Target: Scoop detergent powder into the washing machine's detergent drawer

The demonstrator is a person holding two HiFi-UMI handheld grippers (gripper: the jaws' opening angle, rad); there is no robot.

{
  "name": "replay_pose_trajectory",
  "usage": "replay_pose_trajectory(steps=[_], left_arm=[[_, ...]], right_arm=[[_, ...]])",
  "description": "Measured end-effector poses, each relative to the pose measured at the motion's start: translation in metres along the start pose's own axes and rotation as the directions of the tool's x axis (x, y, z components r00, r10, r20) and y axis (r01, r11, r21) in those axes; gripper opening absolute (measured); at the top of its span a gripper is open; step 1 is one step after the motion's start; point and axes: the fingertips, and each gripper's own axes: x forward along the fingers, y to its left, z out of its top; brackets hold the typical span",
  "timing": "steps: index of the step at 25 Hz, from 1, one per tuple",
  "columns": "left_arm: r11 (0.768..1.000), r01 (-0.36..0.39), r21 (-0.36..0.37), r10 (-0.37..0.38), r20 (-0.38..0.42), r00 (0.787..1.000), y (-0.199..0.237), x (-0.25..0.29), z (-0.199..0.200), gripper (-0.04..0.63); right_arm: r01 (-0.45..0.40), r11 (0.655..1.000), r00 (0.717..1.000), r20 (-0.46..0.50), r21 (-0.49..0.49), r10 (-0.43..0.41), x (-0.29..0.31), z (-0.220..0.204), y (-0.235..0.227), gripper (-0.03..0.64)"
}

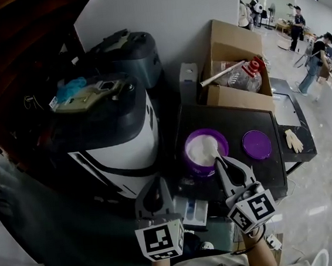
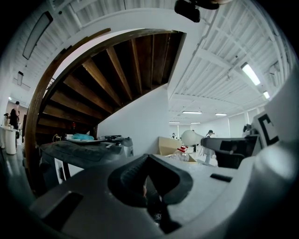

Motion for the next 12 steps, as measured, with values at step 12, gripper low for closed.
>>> replay_pose_trajectory(steps=[12], left_arm=[[1.0,-0.002,0.003,0.002,0.027,1.0,0.0067,0.0041,0.0113,0.002]], right_arm=[[0.047,0.999,0.999,0.017,-0.015,-0.046,0.0067,0.006,-0.0085,0.021]])
